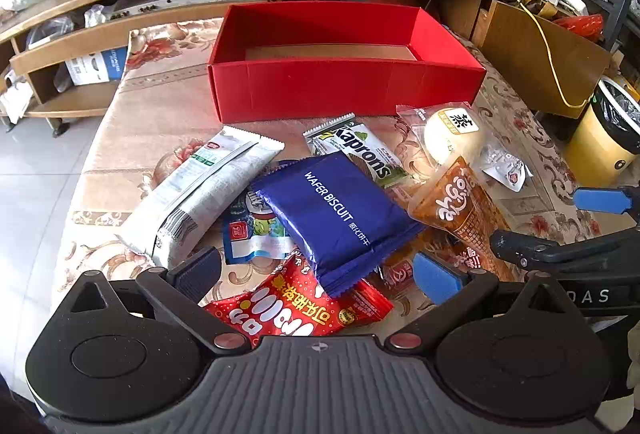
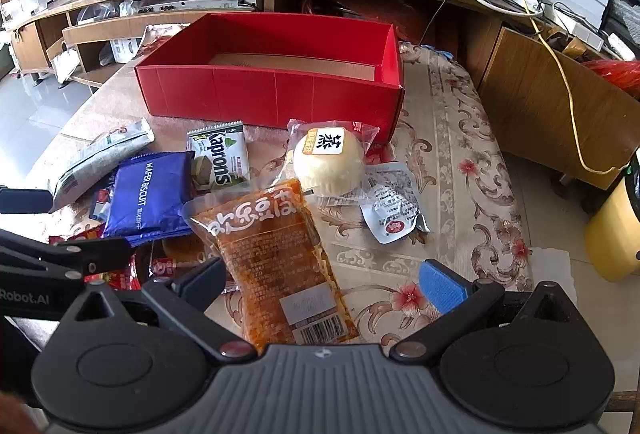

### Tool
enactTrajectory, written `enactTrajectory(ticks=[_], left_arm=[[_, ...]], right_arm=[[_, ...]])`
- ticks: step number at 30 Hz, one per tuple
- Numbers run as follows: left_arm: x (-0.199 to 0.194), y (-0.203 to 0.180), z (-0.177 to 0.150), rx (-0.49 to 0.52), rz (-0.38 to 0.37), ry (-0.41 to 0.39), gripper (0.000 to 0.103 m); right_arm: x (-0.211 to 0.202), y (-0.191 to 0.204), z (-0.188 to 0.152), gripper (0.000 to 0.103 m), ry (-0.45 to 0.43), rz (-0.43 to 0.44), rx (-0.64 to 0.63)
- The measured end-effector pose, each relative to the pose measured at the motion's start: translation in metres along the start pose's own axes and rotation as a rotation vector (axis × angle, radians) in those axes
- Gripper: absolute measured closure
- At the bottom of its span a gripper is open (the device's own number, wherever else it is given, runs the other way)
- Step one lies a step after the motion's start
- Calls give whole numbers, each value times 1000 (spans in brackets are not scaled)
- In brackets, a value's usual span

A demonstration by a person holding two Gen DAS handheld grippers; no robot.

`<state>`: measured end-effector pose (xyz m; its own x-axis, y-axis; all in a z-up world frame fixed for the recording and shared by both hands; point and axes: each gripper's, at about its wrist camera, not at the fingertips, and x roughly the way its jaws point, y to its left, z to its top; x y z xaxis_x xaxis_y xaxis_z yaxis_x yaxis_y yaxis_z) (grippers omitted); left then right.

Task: Organize snacks
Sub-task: 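Move both tools toward the snack pile in front of the red box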

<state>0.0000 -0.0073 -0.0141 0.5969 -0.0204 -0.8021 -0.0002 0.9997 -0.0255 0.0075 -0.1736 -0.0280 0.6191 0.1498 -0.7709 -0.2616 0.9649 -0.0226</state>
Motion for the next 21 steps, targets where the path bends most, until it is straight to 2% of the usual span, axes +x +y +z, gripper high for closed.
enactTrajectory(ticks=[21], left_arm=[[3,0,0,6,-11,18,0]], right_arm=[[8,1,-1,3,33,14,-21]])
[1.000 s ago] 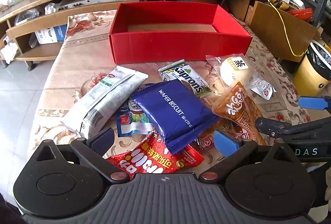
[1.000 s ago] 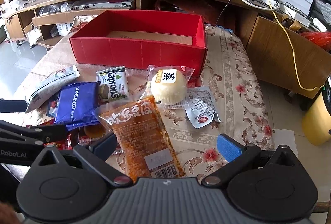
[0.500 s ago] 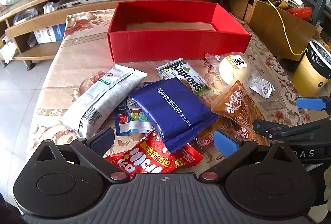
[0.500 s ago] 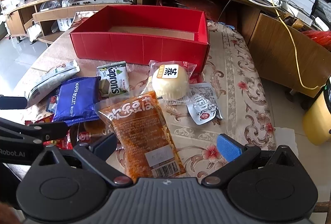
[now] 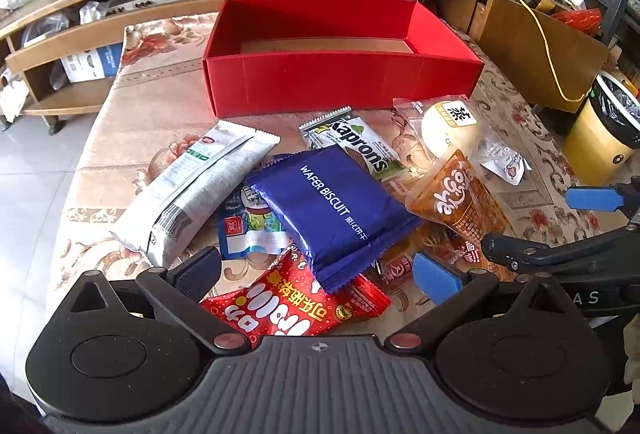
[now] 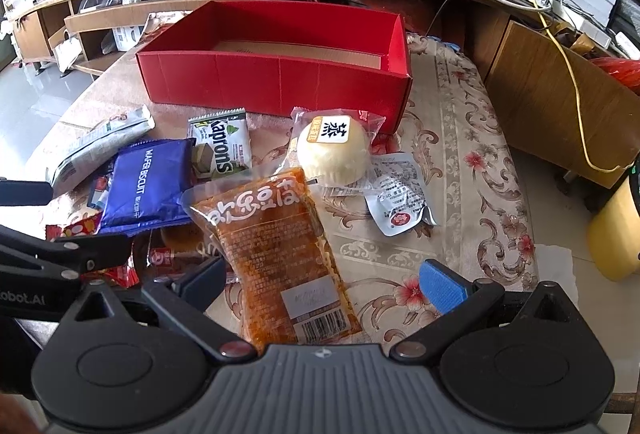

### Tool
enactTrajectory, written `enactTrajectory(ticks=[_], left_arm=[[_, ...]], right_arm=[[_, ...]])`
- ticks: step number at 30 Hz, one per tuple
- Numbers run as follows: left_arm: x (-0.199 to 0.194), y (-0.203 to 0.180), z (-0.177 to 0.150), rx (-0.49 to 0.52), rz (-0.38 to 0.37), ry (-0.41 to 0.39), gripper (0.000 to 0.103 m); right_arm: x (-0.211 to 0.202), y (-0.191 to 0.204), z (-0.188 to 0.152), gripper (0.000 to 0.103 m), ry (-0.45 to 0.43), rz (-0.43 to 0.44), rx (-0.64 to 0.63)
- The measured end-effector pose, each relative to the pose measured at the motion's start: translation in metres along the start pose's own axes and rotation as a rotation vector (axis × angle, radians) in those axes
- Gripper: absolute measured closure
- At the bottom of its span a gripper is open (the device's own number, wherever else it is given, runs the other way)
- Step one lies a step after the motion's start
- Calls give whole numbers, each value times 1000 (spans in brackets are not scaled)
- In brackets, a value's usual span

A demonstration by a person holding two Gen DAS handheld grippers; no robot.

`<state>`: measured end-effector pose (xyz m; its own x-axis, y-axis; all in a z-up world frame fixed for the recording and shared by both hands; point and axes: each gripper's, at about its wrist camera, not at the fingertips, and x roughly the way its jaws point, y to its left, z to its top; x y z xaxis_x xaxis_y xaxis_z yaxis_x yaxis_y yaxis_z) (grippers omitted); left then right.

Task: Organize snacks
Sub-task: 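Move both tools toward the snack pile in front of the red box, then grasp the red Trolli gummy bag with left tool while right tool grasps orange snack bag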

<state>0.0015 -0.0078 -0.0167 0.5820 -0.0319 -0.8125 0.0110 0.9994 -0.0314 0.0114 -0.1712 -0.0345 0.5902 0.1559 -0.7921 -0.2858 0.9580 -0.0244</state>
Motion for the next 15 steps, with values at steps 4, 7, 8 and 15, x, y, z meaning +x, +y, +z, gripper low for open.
enactTrajectory(ticks=[4,7,8,15], left_arm=[[2,0,0,3,-3,8,0],[3,-1,-1,7,-5,13,0],[3,-1,-1,6,-5,14,0],[3,7,0,-11,-21,19,0]], right_arm=[[2,-1,1,3,7,14,-8],[5,-2,1,3,17,16,-14],[6,-2,1,3,20,15,-18],[17,0,7,4,57,53,-70]])
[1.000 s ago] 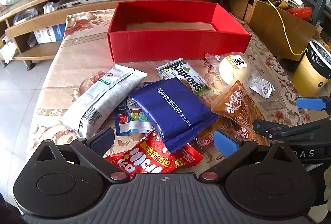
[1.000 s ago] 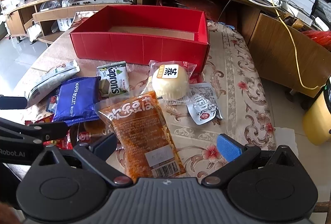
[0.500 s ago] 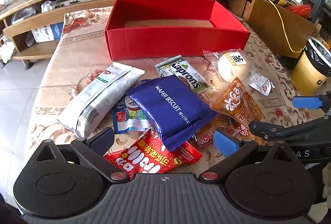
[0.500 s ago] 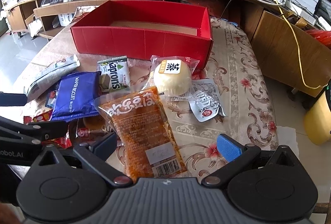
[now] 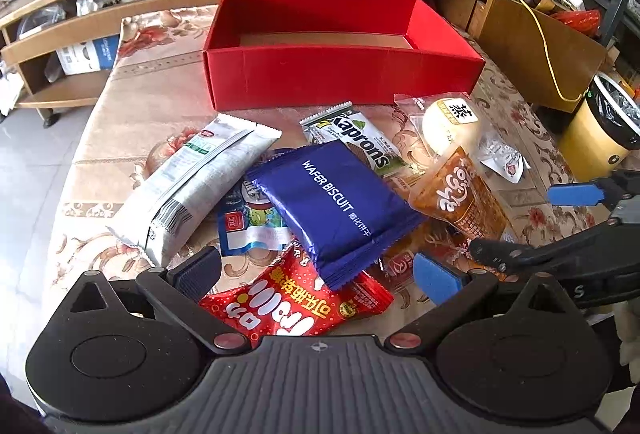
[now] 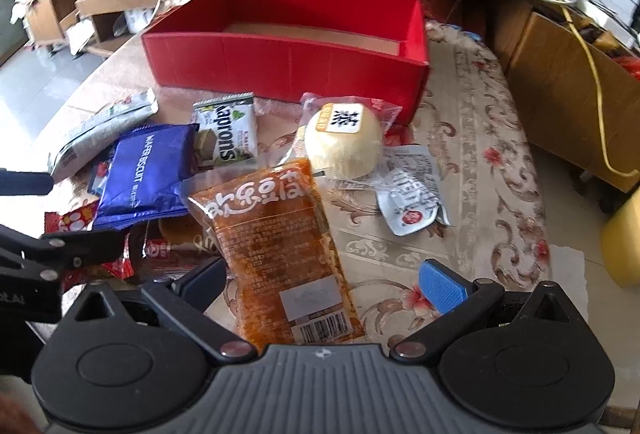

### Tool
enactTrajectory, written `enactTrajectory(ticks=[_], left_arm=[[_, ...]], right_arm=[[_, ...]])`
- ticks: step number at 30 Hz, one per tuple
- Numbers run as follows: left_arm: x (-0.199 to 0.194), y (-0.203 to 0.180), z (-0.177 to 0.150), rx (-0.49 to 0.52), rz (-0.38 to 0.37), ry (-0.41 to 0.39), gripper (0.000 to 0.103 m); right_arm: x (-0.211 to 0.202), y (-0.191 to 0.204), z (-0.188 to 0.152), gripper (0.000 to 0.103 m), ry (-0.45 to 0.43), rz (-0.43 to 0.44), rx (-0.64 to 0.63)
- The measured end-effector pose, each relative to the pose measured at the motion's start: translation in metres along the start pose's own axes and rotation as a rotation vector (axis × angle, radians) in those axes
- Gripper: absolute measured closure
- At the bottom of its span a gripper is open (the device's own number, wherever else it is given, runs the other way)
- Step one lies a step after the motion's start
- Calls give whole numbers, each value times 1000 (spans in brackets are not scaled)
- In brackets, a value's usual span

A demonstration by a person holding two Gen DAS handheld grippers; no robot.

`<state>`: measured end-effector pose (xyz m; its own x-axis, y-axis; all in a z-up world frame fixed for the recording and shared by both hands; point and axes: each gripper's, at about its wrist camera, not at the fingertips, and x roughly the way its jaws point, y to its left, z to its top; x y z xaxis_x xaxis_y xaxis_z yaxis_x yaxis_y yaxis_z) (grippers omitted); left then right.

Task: Organize snacks
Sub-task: 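Grasp the red Trolli gummy bag with left tool while right tool grasps orange snack bag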

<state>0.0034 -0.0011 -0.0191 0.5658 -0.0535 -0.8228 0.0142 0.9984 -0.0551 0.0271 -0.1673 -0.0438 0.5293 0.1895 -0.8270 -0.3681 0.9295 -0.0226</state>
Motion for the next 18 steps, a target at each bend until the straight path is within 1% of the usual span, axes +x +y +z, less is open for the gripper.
enactTrajectory(ticks=[4,9,14,18], left_arm=[[2,3,1,-7,-4,11,0],[3,9,-1,-3,-19,30,0],[5,7,-6,30,-50,62,0],[8,4,-9,49,-63,80,0]], right_arm=[[11,10,4,4,29,47,-73],[28,18,11,4,39,62,-159],[41,15,19,4,57,126,-171],[48,15,20,4,72,190,-139]])
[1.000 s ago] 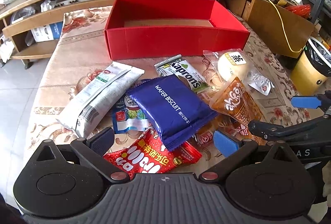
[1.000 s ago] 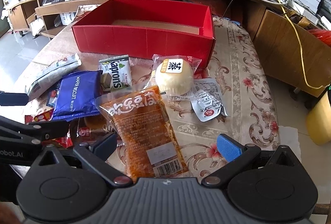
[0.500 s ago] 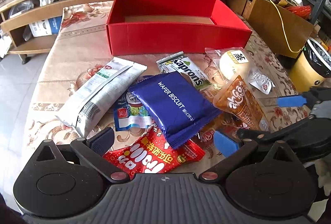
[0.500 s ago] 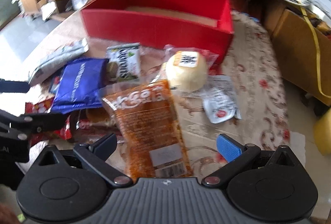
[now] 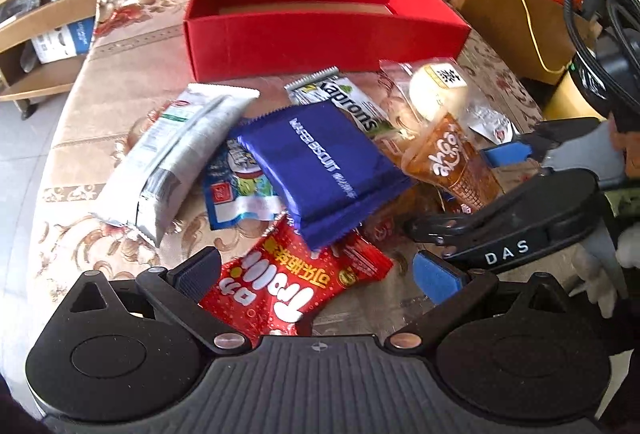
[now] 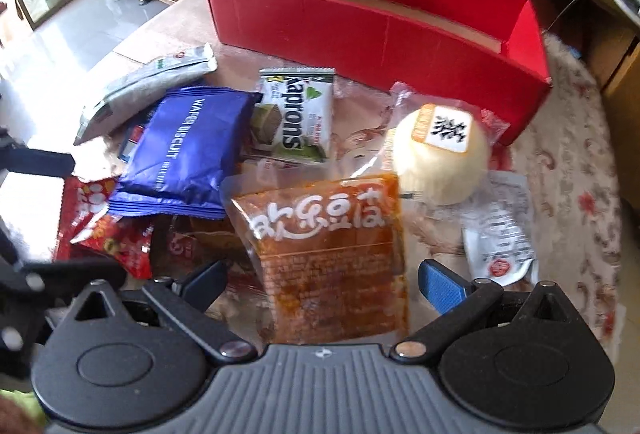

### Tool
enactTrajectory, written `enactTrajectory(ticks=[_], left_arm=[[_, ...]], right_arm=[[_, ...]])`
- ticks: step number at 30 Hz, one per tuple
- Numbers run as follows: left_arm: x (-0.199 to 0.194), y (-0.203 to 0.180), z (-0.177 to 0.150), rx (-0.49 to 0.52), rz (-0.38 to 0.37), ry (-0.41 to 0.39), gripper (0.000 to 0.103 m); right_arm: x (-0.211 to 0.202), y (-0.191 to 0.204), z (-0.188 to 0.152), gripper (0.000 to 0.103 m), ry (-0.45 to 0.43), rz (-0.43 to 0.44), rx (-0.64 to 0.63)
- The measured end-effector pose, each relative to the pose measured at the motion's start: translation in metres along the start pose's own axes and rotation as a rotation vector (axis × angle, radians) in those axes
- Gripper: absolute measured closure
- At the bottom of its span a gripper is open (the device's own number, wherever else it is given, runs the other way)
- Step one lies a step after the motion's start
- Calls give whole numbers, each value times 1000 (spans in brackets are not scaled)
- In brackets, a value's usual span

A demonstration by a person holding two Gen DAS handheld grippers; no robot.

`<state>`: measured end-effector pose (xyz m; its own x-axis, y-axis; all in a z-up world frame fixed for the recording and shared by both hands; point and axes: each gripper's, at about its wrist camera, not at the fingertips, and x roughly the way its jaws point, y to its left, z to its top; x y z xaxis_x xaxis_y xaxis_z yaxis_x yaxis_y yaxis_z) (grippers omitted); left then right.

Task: Organize snacks
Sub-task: 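Grasp the red Trolli gummy bag with left tool while right tool grasps orange snack bag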

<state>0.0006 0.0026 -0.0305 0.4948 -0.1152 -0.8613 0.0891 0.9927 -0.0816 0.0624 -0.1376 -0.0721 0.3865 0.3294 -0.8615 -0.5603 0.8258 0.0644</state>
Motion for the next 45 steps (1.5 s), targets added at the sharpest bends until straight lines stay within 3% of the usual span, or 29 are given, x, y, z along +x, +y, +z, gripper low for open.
enactTrajectory(ticks=[5,12,14,17,21,23,30,45], left_arm=[[4,-1,2,39,-13,27,0],[16,-15,5,282,-29,83,0],[23,-14,4,321,-33,106,2],[38,-8,4,308,-24,155,5],[35,-7,5,303,-25,144,12],[33,-5,7,286,-41,135,23],[21,1,10,186,-117,117,39],[1,1,8,114,-136,41,43]], right_arm=[[7,-1,1,2,-8,21,5],[6,-1,2,2,25,31,0],[3,-3,2,11,36,28,24],[-5,-7,0,29,34,28,39],[-12,-12,-4,41,30,44,60],[-15,-13,-6,47,30,45,70],[-21,-17,-14,54,45,45,104],[-46,-16,-17,60,-39,56,147]])
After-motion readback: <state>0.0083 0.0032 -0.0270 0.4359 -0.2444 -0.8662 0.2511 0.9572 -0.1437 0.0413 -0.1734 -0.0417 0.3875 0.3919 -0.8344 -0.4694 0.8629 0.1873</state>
